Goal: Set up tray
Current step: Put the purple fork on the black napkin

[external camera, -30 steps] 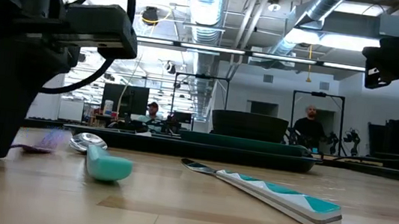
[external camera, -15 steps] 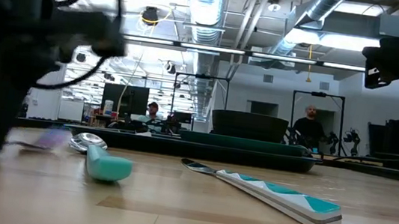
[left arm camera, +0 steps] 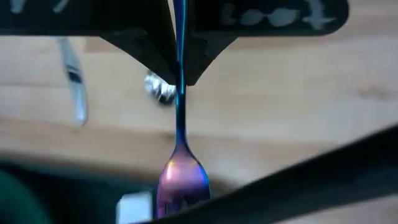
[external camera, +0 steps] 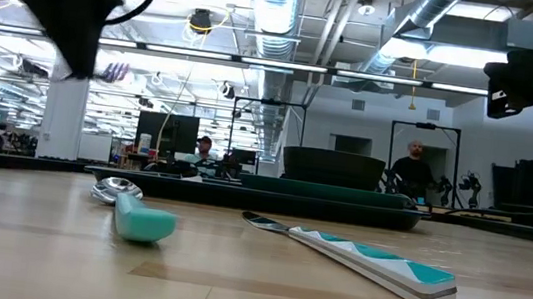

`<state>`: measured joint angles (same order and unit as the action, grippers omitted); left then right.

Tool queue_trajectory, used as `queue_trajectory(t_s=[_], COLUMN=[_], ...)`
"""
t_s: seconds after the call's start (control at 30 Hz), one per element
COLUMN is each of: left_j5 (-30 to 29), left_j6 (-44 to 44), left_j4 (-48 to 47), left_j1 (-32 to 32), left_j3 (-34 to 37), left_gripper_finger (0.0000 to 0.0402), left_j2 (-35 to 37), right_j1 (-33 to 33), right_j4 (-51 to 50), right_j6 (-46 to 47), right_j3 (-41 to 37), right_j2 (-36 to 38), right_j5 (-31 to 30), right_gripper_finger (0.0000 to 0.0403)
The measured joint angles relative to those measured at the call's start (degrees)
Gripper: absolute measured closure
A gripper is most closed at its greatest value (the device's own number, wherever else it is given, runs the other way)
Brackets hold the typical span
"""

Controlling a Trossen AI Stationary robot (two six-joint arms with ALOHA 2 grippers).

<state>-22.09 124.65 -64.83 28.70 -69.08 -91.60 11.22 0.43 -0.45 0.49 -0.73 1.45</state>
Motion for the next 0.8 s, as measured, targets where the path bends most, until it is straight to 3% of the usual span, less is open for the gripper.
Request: queue_trajectory(t_s=[0.3, 0.63, 0.8], left_j5=[-2.11, 5.45, 8.93], left_j6=[-19.87, -51.5, -63.34], left_j4=[-1.89, 4.49, 7.26], left_j1=[-16.77, -41.26, -51.7], left_j3=[-0.05, -0.13, -0.13], left_gripper_finger=[0.0401, 0.0401, 0.0401], left_j2=[7.44, 7.92, 7.97], right_j1=[-0.02, 0.0, 0.0], right_j4=[0.0, 0.0, 0.0], right_j6=[0.0, 0.0, 0.0], right_j3=[0.0, 0.0, 0.0], right_j2=[0.0, 0.0, 0.0], right_j5=[-0.01, -0.02, -0.02], right_gripper_finger=[0.0285, 0.0285, 0.0285])
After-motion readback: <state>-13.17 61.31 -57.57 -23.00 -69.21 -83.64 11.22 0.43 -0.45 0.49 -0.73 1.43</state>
